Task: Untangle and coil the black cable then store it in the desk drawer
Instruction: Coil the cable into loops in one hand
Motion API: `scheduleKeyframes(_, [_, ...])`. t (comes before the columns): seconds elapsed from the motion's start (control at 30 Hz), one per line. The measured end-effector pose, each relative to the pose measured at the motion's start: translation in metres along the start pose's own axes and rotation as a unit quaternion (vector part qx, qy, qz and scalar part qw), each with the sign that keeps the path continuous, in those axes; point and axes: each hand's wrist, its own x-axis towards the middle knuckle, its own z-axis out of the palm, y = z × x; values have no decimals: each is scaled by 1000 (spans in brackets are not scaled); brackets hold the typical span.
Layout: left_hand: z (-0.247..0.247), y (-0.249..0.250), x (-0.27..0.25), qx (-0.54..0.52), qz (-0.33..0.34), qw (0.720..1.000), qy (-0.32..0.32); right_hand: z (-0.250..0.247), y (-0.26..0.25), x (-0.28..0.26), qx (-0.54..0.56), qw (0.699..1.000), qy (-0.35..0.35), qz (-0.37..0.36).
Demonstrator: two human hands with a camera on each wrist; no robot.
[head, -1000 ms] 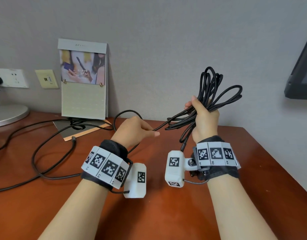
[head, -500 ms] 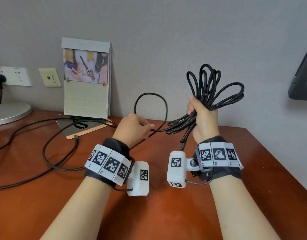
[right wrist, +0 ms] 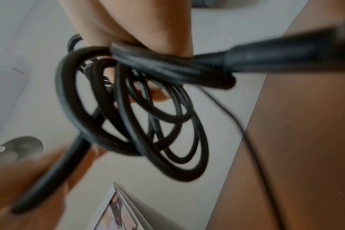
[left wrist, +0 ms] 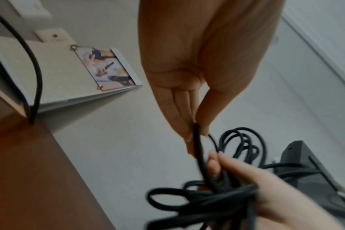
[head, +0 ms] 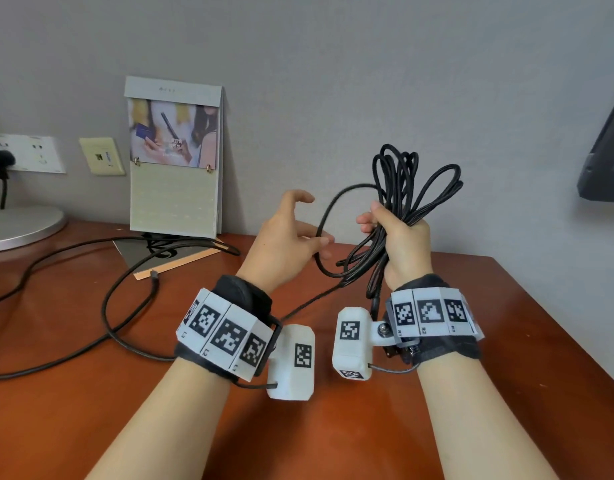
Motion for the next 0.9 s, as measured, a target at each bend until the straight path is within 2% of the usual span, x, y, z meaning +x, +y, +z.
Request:
scheduleKeyframes(0.07, [3,5,0,-19,3,1000,-21,4,3,-3,-14,1000,-9,-2])
scheduleKeyframes(0.27, [3,4,-1,44,8,997,-66,11,9,-6,-52,998,-20,-1])
scheduleKeyframes(0.47, [-1,0,0,71,-10,992,-103,6,5,-4,20,999,17,30])
scheduleKeyframes(0.67, [11,-5,2,111,-10,988,-104,10,-6,-6,110,992,-13,60])
scheduleKeyframes(0.9, [10,-8,4,82,2,993,-85,6,-9,-4,103,994,-15,28])
